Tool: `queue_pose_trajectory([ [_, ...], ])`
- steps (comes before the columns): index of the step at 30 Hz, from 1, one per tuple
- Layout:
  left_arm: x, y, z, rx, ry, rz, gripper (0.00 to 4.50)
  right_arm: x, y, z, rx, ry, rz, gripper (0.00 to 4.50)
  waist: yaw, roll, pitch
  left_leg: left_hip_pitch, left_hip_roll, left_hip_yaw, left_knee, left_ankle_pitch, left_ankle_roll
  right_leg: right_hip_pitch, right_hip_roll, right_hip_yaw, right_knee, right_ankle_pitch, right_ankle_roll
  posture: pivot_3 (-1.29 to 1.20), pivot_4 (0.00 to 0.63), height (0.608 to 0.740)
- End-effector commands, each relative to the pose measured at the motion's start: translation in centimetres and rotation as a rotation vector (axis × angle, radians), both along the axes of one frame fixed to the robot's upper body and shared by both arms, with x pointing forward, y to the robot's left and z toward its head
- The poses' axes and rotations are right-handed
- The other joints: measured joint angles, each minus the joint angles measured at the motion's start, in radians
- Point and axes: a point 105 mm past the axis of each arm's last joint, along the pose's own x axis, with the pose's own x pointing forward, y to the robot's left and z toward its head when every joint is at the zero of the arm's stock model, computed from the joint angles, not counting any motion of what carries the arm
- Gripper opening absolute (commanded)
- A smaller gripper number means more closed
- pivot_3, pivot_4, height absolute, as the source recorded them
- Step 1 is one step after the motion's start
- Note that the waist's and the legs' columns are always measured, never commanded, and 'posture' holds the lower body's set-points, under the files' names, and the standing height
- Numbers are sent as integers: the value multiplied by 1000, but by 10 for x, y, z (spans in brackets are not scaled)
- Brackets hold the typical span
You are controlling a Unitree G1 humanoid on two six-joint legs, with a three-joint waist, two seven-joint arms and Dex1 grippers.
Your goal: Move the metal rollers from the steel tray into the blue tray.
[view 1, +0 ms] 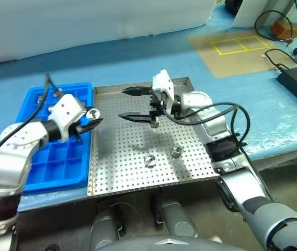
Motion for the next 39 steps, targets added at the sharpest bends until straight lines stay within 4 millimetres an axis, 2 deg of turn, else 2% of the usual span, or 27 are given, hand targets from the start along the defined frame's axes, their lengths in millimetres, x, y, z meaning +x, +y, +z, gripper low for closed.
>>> queue_pose_trajectory([
  [1,-13,35,19,20,-168,216,1760,-8,17,19,44,-41,118,4022,29,1,0,0,0,0,0,0,0,0,0,0,0,0,0,-147,150,740],
  [4,-20,62,13,19,-223,400,1760,-12,28,22,50,-43,180,4022,73,1,1,1,0,0,0,0,0,0,0,0,0,0,0,-101,150,740],
  [8,-31,78,2,-22,-249,563,1760,-19,36,21,41,-40,252,4022,141,1,1,1,1,1,0,0,-3,0,-1,0,1,0,0,-24,150,740],
  [11,-34,84,-9,-29,-245,634,1760,-20,37,21,35,-40,276,4022,180,1,0,1,1,3,0,0,-5,0,-3,-1,1,0,0,5,150,740],
  [14,-31,79,-15,-51,-245,641,1760,-20,38,22,33,-38,291,4022,202,0,0,1,1,4,0,0,-5,0,-5,-2,2,0,0,13,150,740],
  [22,-6,63,-28,-109,-217,594,1760,-22,34,19,21,-19,305,4022,217,-1,0,2,1,5,-1,2,-6,0,-6,-3,4,0,0,-2,150,740],
  [32,7,71,-50,-94,-135,616,1760,-17,31,15,26,-18,245,4022,204,-1,0,0,1,5,-2,3,-6,-3,-6,-2,5,0,0,-50,150,740],
  [39,31,60,-30,-155,-202,588,1760,-17,28,13,28,-17,221,4022,204,-2,-1,0,0,5,-2,4,-6,-3,-6,-3,6,0,0,-71,150,740],
])
